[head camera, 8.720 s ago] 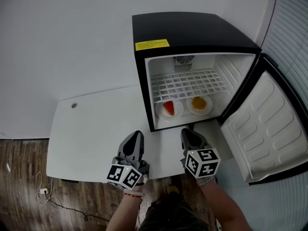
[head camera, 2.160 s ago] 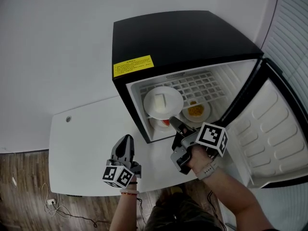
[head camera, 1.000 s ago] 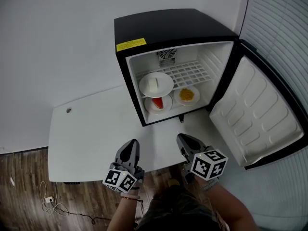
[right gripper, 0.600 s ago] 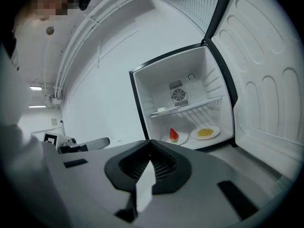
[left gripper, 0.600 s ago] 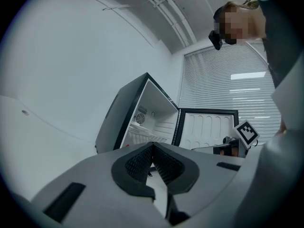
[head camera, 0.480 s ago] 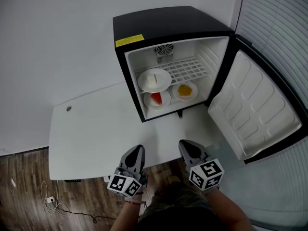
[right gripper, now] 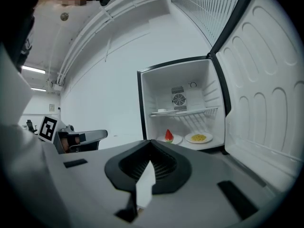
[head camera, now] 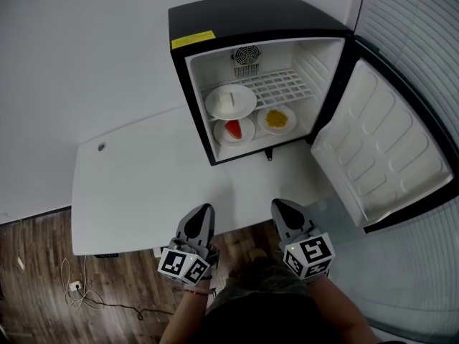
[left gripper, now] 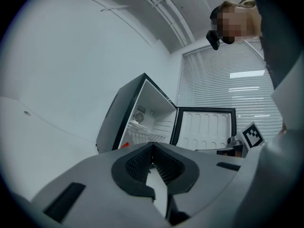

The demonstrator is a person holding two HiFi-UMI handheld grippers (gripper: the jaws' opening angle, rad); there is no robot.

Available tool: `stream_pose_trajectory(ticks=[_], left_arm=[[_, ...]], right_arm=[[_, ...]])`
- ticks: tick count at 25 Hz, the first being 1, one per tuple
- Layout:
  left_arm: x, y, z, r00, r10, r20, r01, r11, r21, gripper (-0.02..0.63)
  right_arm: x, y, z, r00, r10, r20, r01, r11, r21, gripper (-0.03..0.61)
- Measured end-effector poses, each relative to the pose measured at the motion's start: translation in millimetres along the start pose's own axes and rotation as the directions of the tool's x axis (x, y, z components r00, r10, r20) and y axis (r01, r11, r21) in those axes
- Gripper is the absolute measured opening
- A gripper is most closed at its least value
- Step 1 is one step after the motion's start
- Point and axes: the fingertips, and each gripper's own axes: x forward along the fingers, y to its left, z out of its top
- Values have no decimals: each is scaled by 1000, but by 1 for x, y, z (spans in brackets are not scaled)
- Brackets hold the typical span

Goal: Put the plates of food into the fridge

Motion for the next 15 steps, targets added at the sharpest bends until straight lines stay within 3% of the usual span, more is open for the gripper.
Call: stream_pose_trajectory(ticks=[15], left_arm=[[-1,-5,-1,1000,1,-8,-1,1000,-2,6]], right_arm=[[-2,0,7,1000,-6,22,7,999,-46,5]])
